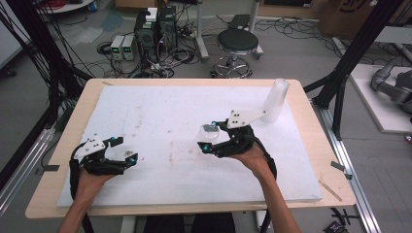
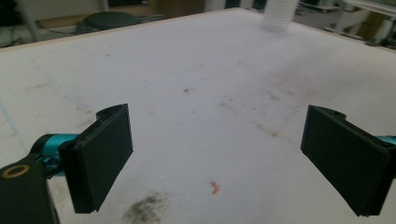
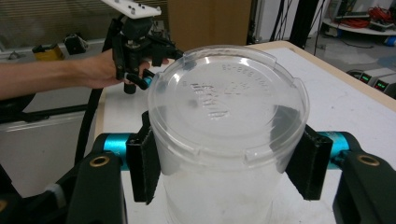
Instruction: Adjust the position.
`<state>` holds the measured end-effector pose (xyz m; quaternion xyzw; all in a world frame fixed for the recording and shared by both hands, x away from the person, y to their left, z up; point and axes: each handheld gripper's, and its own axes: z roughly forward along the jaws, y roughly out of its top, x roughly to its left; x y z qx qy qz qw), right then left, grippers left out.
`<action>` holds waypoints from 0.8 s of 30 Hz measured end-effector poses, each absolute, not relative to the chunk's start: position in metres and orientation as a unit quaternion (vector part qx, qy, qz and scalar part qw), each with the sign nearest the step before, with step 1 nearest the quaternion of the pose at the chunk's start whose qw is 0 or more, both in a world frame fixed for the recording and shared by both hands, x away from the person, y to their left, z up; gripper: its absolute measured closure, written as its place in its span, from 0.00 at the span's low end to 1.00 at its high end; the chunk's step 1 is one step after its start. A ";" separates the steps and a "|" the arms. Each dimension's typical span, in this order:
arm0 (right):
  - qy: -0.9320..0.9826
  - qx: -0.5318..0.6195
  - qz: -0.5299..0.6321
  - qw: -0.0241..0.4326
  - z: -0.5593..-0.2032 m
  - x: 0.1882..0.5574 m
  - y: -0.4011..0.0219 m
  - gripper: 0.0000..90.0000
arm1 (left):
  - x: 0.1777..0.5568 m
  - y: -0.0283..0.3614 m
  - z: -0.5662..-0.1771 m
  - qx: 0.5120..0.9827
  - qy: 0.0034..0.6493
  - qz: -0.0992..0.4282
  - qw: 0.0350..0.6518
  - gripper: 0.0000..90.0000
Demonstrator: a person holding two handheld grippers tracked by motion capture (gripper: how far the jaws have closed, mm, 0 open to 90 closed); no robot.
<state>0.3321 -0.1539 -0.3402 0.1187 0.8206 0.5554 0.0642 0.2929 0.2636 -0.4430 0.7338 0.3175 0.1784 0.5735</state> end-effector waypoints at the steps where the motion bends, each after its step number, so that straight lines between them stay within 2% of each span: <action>1: 0.820 0.118 0.557 0.062 -0.340 0.332 -0.154 0.41 | 0.294 0.263 -0.439 0.739 0.304 0.174 0.575 0.10; 12: 0.820 0.108 0.560 0.052 -0.337 0.331 -0.153 0.41 | 0.305 0.239 -0.401 0.750 0.176 0.090 0.632 0.10; 24: 0.824 0.096 0.557 0.045 -0.337 0.330 -0.145 0.41 | 0.322 0.185 -0.396 0.749 0.130 0.056 0.648 0.10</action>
